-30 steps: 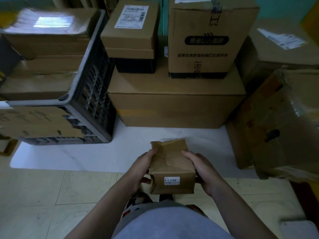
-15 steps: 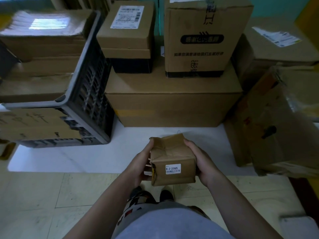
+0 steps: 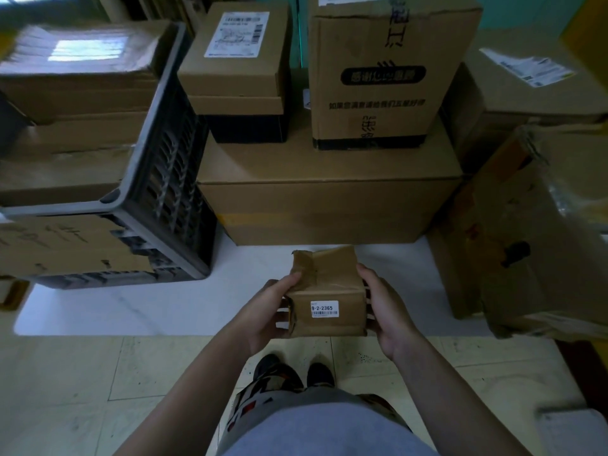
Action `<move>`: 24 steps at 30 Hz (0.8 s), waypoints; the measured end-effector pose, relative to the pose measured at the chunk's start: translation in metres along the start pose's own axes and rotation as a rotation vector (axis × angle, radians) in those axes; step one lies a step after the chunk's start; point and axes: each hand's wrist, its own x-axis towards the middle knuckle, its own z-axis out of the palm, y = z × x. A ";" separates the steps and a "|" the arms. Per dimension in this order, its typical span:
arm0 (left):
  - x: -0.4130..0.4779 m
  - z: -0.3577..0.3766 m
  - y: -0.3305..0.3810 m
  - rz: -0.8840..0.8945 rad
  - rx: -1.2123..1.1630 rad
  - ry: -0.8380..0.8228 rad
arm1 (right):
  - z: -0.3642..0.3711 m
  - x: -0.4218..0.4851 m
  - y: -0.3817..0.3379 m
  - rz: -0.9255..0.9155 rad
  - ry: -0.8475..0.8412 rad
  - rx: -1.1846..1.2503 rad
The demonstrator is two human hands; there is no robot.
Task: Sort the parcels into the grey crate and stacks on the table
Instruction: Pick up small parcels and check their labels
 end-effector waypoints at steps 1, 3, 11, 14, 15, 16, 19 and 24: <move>0.001 0.001 0.000 0.003 -0.001 0.008 | 0.000 0.000 0.000 0.002 0.003 -0.006; 0.002 0.002 0.001 0.000 -0.010 0.009 | 0.000 0.001 0.001 0.018 0.011 -0.008; 0.007 -0.011 -0.005 0.072 -0.018 0.027 | -0.003 0.000 0.005 -0.003 -0.019 0.132; 0.004 -0.012 -0.004 0.107 -0.009 0.015 | 0.001 -0.001 0.005 -0.055 -0.014 0.085; 0.003 -0.011 -0.004 0.126 0.006 0.001 | 0.003 -0.003 0.004 -0.081 -0.025 0.067; 0.002 -0.012 -0.004 0.144 0.016 -0.010 | 0.005 -0.004 0.005 -0.104 -0.031 0.040; 0.000 -0.013 -0.003 0.153 -0.046 -0.040 | 0.008 -0.010 0.002 -0.134 -0.046 -0.036; 0.000 -0.016 0.004 0.126 -0.124 -0.065 | 0.009 -0.014 -0.001 -0.134 -0.052 -0.056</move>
